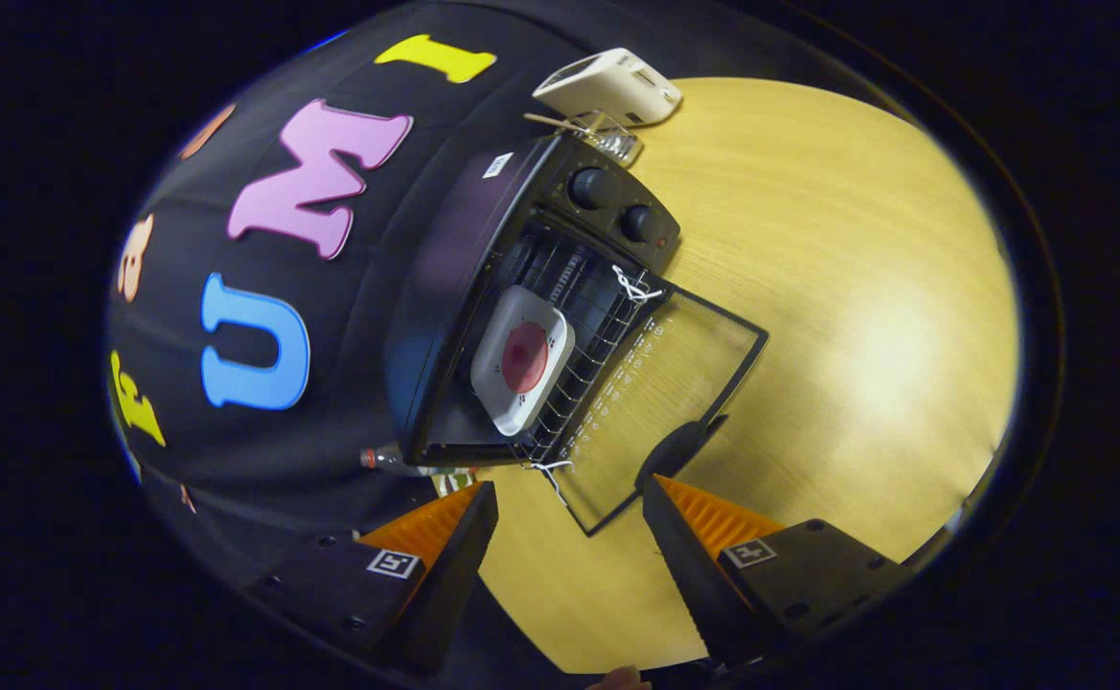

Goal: Open the toaster oven, put the food inside, and close the toaster oven door.

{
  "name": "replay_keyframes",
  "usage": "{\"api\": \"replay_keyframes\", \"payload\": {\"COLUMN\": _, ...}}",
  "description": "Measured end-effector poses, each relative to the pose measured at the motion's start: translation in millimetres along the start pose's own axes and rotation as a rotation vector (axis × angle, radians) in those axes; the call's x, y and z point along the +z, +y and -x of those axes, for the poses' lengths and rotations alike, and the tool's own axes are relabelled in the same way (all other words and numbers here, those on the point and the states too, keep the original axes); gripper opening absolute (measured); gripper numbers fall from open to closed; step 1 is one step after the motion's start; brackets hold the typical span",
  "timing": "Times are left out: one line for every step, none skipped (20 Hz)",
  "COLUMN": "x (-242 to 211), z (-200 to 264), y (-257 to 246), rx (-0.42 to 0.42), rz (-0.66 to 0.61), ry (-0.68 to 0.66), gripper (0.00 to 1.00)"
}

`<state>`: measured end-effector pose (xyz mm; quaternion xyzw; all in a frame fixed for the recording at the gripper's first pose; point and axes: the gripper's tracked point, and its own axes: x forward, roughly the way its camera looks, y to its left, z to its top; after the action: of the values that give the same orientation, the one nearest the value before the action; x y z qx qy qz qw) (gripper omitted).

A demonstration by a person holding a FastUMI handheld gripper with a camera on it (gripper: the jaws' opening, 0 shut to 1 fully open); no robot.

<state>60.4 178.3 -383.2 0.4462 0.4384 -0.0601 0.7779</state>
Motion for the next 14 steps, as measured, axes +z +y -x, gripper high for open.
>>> {"api": "replay_keyframes", "payload": {"x": -2, "z": 9, "y": -6, "rx": -0.012, "rz": 0.09, "ry": -0.008, "gripper": 0.98}}
{"api": "replay_keyframes", "payload": {"x": -2, "z": 17, "y": -12, "rx": -0.027, "rz": 0.184, "ry": -0.017, "gripper": 0.98}}
{"api": "replay_keyframes", "payload": {"x": -3, "z": 24, "y": -17, "rx": -0.042, "rz": 0.273, "ry": -0.026, "gripper": 0.98}}
{"api": "replay_keyframes", "payload": {"x": -4, "z": 28, "y": -23, "rx": -0.055, "rz": 0.357, "ry": -0.031, "gripper": 0.98}}
{"api": "replay_keyframes", "payload": {"x": -7, "z": 31, "y": -30, "rx": -0.073, "rz": 0.438, "ry": -0.031, "gripper": 0.99}}
{"api": "replay_keyframes", "payload": {"x": -10, "z": 33, "y": -37, "rx": -0.09, "rz": 0.507, "ry": -0.032, "gripper": 0.98}}
{"api": "replay_keyframes", "payload": {"x": -12, "z": 34, "y": -44, "rx": -0.11, "rz": 0.564, "ry": -0.033, "gripper": 0.98}}
{"api": "replay_keyframes", "payload": {"x": -13, "z": 32, "y": -51, "rx": -0.129, "rz": 0.617, "ry": -0.039, "gripper": 0.98}}
{"api": "replay_keyframes", "payload": {"x": -18, "z": 30, "y": -58, "rx": -0.145, "rz": 0.665, "ry": -0.039, "gripper": 0.99}}
{"api": "replay_keyframes", "payload": {"x": -23, "z": 24, "y": -64, "rx": -0.159, "rz": 0.703, "ry": -0.033, "gripper": 0.99}}
{"api": "replay_keyframes", "payload": {"x": -28, "z": 21, "y": -70, "rx": -0.168, "rz": 0.741, "ry": -0.028, "gripper": 0.99}}
{"api": "replay_keyframes", "payload": {"x": -32, "z": 15, "y": -74, "rx": -0.178, "rz": 0.777, "ry": -0.026, "gripper": 0.99}}
{"api": "replay_keyframes", "payload": {"x": -36, "z": 9, "y": -78, "rx": -0.183, "rz": 0.812, "ry": -0.022, "gripper": 0.99}}
{"api": "replay_keyframes", "payload": {"x": -41, "z": 3, "y": -83, "rx": -0.191, "rz": 0.847, "ry": -0.018, "gripper": 0.99}}
